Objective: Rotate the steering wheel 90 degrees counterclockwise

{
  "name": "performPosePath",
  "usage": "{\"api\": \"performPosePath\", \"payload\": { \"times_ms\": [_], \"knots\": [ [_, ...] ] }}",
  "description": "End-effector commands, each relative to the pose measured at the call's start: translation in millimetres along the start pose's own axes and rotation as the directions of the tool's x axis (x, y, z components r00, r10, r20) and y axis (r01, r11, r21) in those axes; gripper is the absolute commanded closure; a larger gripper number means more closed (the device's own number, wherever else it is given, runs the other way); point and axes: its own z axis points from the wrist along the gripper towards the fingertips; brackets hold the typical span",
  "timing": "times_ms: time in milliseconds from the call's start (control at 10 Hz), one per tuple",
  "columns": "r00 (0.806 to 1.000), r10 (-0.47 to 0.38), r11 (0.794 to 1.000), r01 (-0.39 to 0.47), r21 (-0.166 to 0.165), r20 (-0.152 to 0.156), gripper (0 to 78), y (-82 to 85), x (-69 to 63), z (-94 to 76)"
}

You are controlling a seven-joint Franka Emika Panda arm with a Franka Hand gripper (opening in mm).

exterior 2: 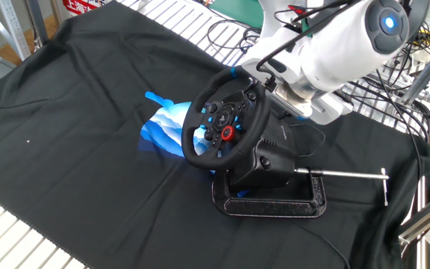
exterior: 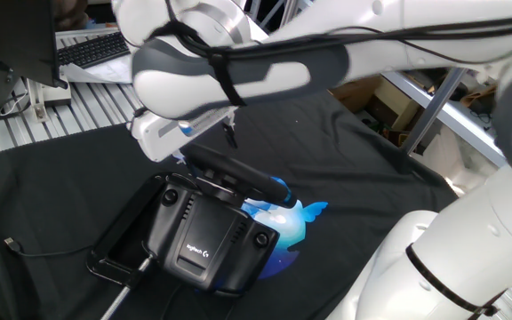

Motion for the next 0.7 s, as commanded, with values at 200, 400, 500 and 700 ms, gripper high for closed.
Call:
{"api": "performPosePath", "payload": {
  "times_ms": [200, 400, 500, 700],
  "knots": [
    [0.91, 0.308, 0.951, -0.302, 0.064, -0.277, 0.1, 15.8, -47.2, -39.1],
    [0.899, 0.332, 0.943, -0.323, 0.078, -0.284, 0.1, 17.0, -53.9, -36.3],
    [0.897, 0.34, 0.94, -0.327, 0.093, -0.282, 0.1, 18.0, -59.0, -33.8],
    [0.893, 0.35, 0.937, -0.335, 0.102, -0.284, 0.1, 18.9, -67.3, -30.6]
  ]
}}
